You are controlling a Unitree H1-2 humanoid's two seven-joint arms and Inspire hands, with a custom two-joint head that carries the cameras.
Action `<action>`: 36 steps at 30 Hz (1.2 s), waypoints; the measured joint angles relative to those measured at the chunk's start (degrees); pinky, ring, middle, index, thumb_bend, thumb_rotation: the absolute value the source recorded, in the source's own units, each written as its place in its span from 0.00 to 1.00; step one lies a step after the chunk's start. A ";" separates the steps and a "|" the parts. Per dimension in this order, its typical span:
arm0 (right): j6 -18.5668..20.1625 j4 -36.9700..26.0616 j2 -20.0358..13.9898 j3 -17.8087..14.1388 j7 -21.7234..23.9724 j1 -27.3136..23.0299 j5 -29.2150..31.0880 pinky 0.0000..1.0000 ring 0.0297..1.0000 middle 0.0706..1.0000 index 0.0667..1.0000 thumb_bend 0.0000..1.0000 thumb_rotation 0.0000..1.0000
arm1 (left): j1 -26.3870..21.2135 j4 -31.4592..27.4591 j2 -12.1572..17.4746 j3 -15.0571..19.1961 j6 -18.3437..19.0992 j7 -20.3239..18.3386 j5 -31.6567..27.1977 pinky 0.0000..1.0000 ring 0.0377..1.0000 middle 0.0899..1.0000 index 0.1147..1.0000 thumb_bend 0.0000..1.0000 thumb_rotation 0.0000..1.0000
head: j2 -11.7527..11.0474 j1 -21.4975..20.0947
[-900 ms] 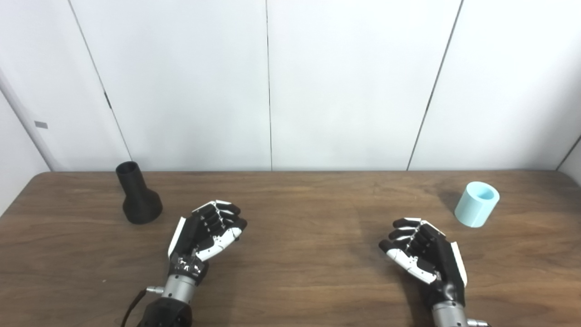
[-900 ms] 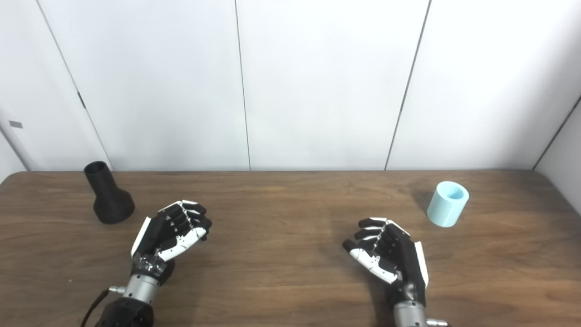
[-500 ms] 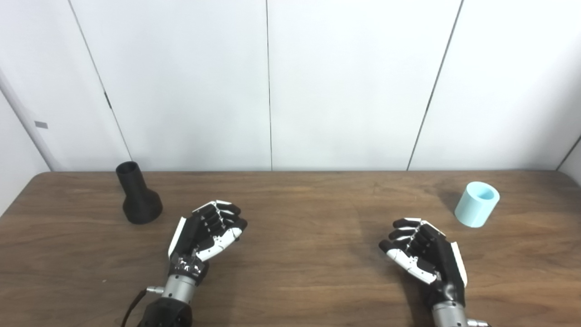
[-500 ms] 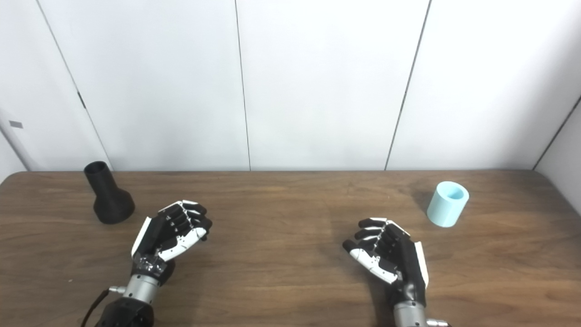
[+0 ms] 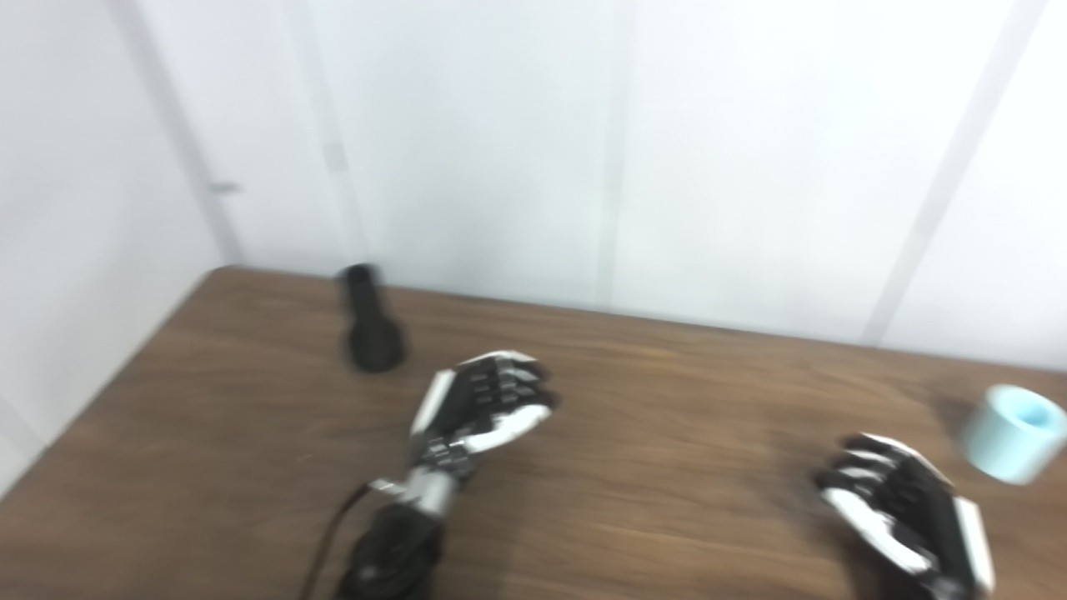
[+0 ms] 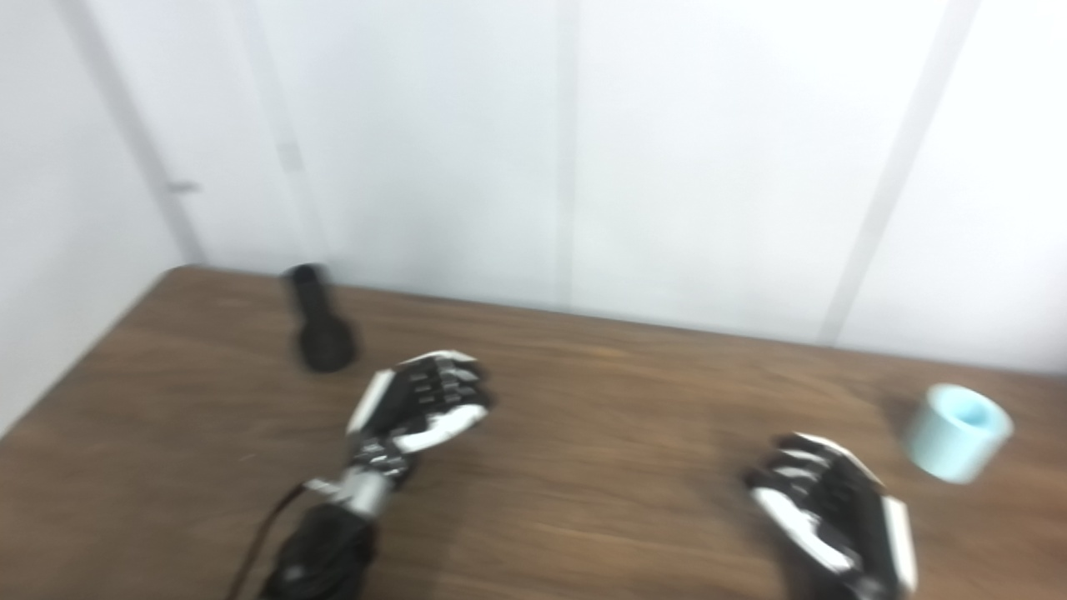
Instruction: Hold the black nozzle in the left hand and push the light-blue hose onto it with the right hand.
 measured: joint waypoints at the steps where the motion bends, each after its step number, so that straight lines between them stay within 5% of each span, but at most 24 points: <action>1: 0.09 -0.11 -0.15 -0.02 -0.03 0.06 -0.02 0.29 0.33 0.41 0.47 0.52 0.00 | 0.00 -0.01 -0.05 -0.01 -0.10 0.21 0.60 0.34 0.37 0.40 0.43 0.52 0.00 | -0.01 0.01; 4: 1.65 -1.26 -0.30 -0.01 -0.63 0.73 -0.60 0.29 0.35 0.43 0.48 0.51 0.00 | 0.10 -0.48 -0.10 0.02 -0.60 1.69 2.25 0.35 0.39 0.41 0.44 0.52 0.00 | -0.79 0.79; 7: 4.85 -2.84 -0.23 0.03 -1.26 1.54 -1.02 0.30 0.37 0.45 0.49 0.51 0.00 | 0.82 -2.17 -0.07 0.59 -0.98 3.67 4.22 0.47 0.53 0.44 0.43 0.52 0.00 | -0.97 1.23; 8: 5.71 -3.54 -0.09 0.03 -1.64 1.88 -1.21 0.30 0.37 0.45 0.49 0.51 0.00 | 1.15 -3.15 -0.10 0.89 -0.84 4.78 5.08 0.51 0.57 0.53 0.43 0.52 0.03 | -0.97 1.24; 10: 7.36 -4.93 0.27 0.13 -1.96 2.20 -1.55 0.30 0.37 0.46 0.50 0.51 0.00 | 2.89 -6.56 -0.11 1.89 0.68 6.55 5.94 0.57 0.63 0.64 0.61 0.69 0.16 | -0.97 1.50; 16: 10.79 -7.39 0.82 0.20 -2.44 2.70 -2.35 0.30 0.37 0.46 0.49 0.51 0.00 | 9.16 -16.68 1.45 4.28 9.78 8.49 9.66 0.63 0.71 0.73 0.73 0.75 0.24 | -1.06 2.29; 23: 11.96 -7.91 1.05 0.81 -3.54 2.65 -5.43 0.28 0.37 0.44 0.50 0.51 0.00 | 9.02 -27.19 8.69 11.13 18.60 11.19 12.70 0.70 0.74 0.75 0.76 0.76 0.19 | -1.23 2.99; 29: 11.96 -7.88 1.09 0.89 -3.67 2.49 -5.80 0.26 0.36 0.44 0.50 0.51 0.00 | 6.97 -26.96 9.84 15.62 19.51 15.24 13.08 0.53 0.61 0.67 0.68 0.77 0.12 | -1.32 3.35; 36: 13.26 -8.43 1.29 1.06 -3.99 2.42 -6.57 0.27 0.37 0.44 0.50 0.51 0.00 | 3.21 -21.50 14.41 17.41 19.29 18.74 17.12 0.69 0.77 0.79 0.76 0.78 0.16 | -1.41 3.17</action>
